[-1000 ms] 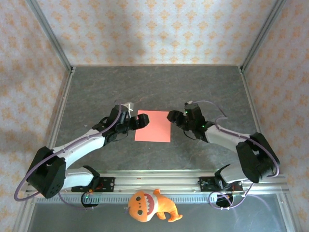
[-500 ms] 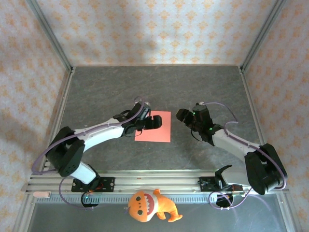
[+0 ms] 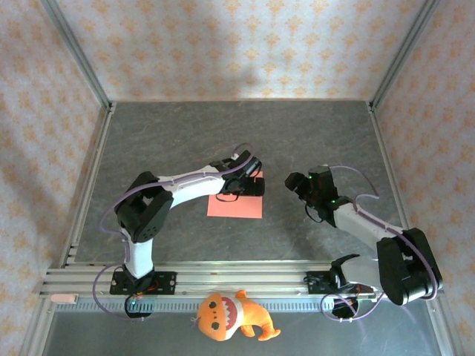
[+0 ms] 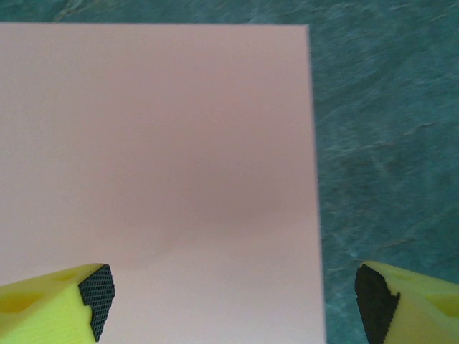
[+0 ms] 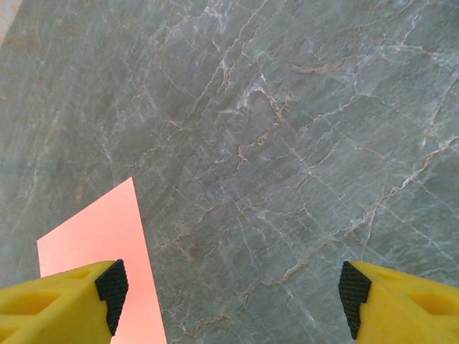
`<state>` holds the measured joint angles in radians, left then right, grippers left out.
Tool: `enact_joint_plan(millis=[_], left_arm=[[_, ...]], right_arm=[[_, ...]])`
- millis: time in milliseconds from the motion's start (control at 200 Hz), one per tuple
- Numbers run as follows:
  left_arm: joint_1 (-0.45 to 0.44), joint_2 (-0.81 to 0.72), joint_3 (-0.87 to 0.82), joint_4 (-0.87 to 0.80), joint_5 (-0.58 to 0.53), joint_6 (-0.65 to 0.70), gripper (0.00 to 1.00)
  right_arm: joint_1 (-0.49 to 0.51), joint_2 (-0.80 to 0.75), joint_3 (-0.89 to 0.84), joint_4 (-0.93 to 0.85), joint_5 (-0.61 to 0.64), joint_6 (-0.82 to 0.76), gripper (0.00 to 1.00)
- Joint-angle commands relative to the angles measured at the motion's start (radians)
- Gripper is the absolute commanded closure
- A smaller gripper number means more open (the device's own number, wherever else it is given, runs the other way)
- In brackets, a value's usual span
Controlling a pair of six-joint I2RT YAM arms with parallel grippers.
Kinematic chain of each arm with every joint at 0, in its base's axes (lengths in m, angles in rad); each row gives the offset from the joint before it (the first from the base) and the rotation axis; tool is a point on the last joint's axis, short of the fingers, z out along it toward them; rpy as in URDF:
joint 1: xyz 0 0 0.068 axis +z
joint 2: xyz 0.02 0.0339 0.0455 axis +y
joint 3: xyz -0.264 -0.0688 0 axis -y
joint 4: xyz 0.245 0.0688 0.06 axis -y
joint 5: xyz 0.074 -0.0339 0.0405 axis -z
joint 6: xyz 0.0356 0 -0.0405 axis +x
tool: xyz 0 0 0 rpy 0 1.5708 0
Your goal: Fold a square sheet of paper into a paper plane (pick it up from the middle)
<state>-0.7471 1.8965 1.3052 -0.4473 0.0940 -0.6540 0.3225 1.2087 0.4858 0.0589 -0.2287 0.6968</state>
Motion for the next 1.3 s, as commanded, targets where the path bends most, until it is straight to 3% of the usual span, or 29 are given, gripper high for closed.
enact_joint_plan(millis=[0,480,1296], left_arm=[[0.002,0.004,0.045,-0.117,-0.084,0.013,0.09],[0.032,0.086,0.089,-0.154,-0.093,0.023,0.03],[0.032,0.111,0.117,-0.183,-0.143,-0.006,0.01]], right_arm=[[-0.006,-0.018,0.002,-0.005,-0.004,-0.025,0.19],[-0.005,0.009,0.005,0.022,-0.106,-0.020,0.14],[-0.005,0.014,-0.007,0.029,-0.144,-0.023,0.09]])
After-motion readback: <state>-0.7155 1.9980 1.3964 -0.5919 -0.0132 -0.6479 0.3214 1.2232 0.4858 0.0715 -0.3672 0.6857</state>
